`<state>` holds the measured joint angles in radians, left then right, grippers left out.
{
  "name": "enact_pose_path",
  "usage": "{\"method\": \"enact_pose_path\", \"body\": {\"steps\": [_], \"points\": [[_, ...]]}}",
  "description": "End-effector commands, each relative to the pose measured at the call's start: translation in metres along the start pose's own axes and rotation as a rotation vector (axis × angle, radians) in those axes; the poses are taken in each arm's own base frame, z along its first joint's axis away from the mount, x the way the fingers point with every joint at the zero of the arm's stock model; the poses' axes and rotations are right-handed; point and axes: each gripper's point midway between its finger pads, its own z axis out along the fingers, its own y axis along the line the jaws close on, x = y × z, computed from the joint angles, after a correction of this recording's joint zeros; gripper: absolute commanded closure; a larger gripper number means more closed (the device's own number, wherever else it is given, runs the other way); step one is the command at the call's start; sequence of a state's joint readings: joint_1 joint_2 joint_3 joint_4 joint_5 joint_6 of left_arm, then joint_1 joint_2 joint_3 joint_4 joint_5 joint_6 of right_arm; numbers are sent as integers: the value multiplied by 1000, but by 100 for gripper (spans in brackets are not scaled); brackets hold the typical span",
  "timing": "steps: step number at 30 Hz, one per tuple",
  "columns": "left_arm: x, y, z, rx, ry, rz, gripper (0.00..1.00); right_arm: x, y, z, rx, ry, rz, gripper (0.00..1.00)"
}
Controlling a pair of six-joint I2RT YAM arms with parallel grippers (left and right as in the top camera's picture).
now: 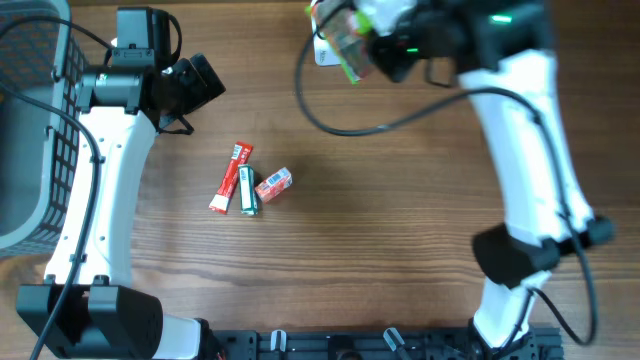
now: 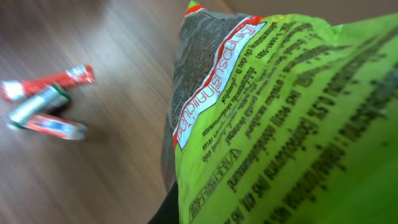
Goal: Scan the item barcode
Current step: 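Lift the green Haribo bag up to the white scanner with right gripper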
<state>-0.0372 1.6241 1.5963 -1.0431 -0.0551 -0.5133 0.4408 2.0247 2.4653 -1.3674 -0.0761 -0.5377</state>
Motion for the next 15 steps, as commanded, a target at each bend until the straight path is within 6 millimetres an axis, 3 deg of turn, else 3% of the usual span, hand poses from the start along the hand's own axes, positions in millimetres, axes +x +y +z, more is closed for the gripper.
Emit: {"method": "enact_pose_path", "body": {"steps": [1, 5, 15], "points": [[0, 3, 0, -4, -3, 0, 0, -8, -26, 35, 233, 105, -148, 96], [0, 3, 0, -4, -3, 0, 0, -37, -45, 79, 397, 91, -259, 96], [0, 3, 0, -4, -3, 0, 0, -82, -96, 144, 731, 12, -358, 96]]}}
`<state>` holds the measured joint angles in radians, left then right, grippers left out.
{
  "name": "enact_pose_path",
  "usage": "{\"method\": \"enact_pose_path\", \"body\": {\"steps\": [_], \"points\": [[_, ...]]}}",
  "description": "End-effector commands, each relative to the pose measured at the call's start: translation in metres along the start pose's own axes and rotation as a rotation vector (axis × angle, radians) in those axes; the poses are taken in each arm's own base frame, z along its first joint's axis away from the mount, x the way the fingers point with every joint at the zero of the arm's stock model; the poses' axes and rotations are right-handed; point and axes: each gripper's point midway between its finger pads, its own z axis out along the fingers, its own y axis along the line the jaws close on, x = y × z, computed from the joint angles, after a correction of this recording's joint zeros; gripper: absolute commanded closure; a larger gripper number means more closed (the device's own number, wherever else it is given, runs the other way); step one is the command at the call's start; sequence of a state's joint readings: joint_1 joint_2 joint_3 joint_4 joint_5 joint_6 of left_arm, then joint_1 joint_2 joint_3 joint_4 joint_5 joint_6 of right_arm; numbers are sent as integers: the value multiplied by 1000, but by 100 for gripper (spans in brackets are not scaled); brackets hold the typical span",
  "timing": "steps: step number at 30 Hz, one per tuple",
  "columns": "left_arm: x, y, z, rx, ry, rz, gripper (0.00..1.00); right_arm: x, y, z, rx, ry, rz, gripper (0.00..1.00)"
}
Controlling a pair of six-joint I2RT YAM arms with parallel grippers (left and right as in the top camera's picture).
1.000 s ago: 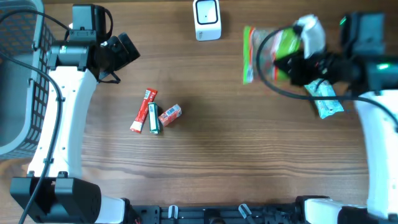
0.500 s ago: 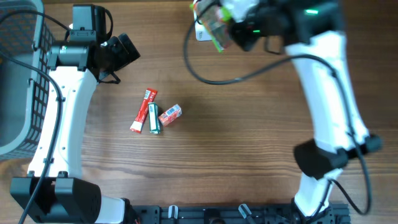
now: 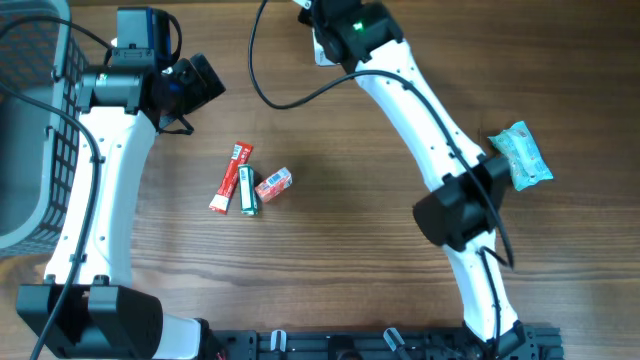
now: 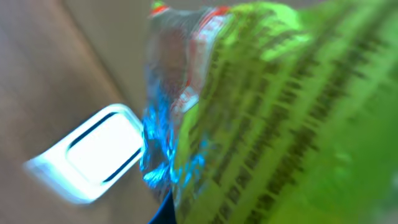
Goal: Scan the item barcode
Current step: 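Lift the green Haribo bag up to the white scanner with right gripper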
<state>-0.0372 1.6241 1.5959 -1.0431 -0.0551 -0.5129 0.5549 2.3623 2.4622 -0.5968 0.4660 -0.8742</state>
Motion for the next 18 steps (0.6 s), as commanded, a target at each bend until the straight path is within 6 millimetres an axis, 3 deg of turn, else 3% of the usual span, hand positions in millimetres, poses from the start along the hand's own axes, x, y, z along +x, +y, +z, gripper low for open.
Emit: {"method": "enact_pose_path", "body": {"steps": [1, 6, 12, 18], "points": [[0, 3, 0, -4, -3, 0, 0, 3, -3, 27, 123, 40, -67, 96], [-1, 3, 0, -4, -3, 0, 0, -4, 8, 56, 193, -3, -62, 96], [-1, 3, 0, -4, -3, 0, 0, 22, 29, 92, 195, 39, -114, 96], [0, 3, 0, -4, -3, 0, 0, 26, 67, 97, 39, 19, -117, 96]]}}
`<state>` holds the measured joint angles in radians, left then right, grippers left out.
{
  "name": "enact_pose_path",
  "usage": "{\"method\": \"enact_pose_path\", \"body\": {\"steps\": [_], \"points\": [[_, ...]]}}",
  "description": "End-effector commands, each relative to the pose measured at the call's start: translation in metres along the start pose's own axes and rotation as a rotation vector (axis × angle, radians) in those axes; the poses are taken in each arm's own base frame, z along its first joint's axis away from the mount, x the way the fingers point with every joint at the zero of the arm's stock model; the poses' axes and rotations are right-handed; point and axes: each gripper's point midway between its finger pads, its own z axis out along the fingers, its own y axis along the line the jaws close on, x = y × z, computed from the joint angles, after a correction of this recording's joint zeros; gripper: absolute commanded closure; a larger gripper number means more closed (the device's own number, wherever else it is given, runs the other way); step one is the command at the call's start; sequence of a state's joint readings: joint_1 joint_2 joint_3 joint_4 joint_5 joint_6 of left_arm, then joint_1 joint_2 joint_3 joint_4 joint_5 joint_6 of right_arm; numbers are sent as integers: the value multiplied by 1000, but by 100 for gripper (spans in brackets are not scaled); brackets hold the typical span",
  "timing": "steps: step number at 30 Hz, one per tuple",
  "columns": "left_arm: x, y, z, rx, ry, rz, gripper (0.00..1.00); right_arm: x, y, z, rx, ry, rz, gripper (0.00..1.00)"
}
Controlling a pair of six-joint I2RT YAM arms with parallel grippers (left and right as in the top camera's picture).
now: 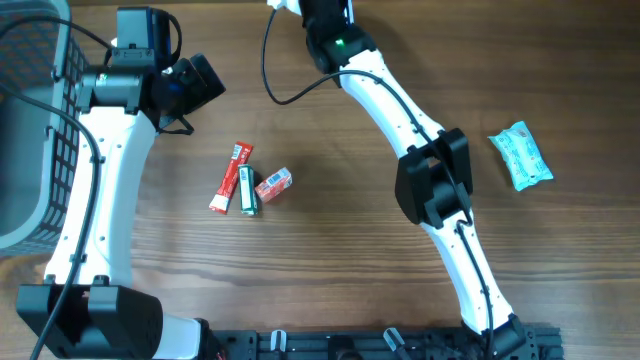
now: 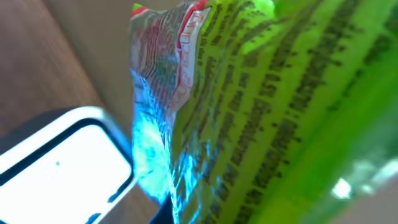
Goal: Scan the item barcode
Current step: 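Lift the green Haribo bag up to the white scanner with right gripper, then carry the Haribo bag rightward and lower it toward the table's right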
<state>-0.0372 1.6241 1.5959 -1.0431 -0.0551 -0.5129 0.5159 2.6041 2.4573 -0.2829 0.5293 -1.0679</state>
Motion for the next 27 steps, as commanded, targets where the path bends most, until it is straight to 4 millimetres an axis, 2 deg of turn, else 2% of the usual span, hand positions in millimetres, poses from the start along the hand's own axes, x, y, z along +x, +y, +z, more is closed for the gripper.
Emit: {"method": "enact_pose_path", "body": {"steps": [1, 4, 11, 17, 27], "points": [[-1, 3, 0, -4, -3, 0, 0, -7, 24, -2, -94, -35, 33, 96], [0, 3, 0, -4, -3, 0, 0, -9, 21, -3, -91, -41, 41, 96], [-1, 3, 0, -4, -3, 0, 0, -18, -6, -20, -62, -68, 62, 96], [0, 3, 0, -4, -3, 0, 0, -13, 6, -24, -115, -43, 54, 96], [0, 3, 0, -4, -3, 0, 0, -15, -17, -42, -105, -46, 57, 96]]}}
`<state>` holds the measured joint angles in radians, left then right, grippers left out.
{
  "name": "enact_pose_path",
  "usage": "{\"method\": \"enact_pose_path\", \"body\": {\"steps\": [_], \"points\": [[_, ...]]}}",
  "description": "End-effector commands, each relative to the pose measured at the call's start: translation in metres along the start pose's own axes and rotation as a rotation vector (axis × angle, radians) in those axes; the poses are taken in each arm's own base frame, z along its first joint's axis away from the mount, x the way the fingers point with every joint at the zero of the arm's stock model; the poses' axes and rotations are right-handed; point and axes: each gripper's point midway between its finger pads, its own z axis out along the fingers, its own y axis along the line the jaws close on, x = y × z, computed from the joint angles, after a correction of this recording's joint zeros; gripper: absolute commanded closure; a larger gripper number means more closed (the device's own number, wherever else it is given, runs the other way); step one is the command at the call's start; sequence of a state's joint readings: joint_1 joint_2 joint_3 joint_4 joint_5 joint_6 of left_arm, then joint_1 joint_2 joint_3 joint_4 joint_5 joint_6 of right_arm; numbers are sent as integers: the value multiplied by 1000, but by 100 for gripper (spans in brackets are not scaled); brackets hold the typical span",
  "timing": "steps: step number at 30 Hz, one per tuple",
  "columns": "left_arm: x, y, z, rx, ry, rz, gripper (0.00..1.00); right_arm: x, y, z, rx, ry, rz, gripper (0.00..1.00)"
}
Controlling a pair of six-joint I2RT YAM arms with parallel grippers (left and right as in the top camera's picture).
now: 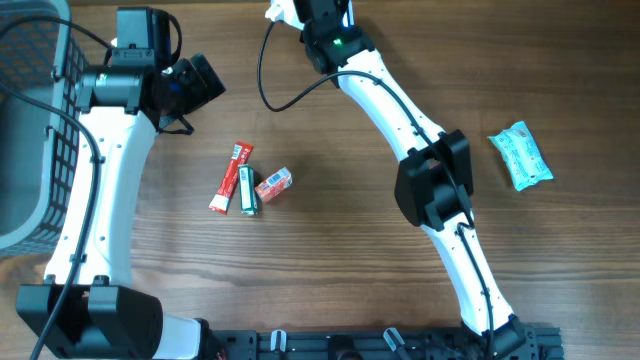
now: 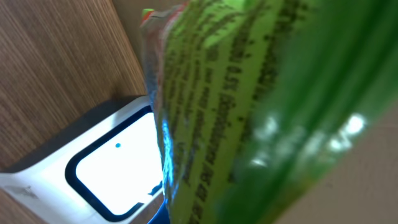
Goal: Scan the item barcode
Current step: 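Carry the Haribo bag rightward and lower it toward the table's right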
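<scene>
A green snack packet with black print fills most of the right wrist view, and my right gripper is shut on it at the table's far edge, top centre. The packet hides the fingers in that view. Just beside and below the packet lies the white barcode scanner, its bright window outlined in black. Blue light falls on the packet's edge facing it. In the overhead view only a white corner of the scanner shows beside the arm. My left gripper hangs at the upper left, away from the items.
A red stick packet, a green-and-silver tube and a small red box lie together left of centre. A teal packet lies at the right. A grey wire basket stands at the left edge.
In the right wrist view the scanner's window now shows more fully and further right. The packet has turned, so its green printed face shows instead of its foil edge. The arms look unmoved overhead.
My right gripper first held the green packet up at the top, right of centre, with the three small items in view behind it. Then it was over the scanner at the top centre. After that the packet sat close to the lit window with blue light on it, as now.
</scene>
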<state>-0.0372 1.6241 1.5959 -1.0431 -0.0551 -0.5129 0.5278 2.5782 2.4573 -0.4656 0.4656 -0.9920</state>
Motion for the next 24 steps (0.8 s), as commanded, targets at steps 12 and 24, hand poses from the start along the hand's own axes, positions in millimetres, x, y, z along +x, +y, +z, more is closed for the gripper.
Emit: {"method": "enact_pose_path", "body": {"steps": [12, 24], "points": [[-1, 3, 0, -4, -3, 0, 0, -8, -21, -37, -45, -35, 67, 96], [0, 3, 0, -4, -3, 0, 0, 13, -114, -134, 43, -19, 425, 96]]}}
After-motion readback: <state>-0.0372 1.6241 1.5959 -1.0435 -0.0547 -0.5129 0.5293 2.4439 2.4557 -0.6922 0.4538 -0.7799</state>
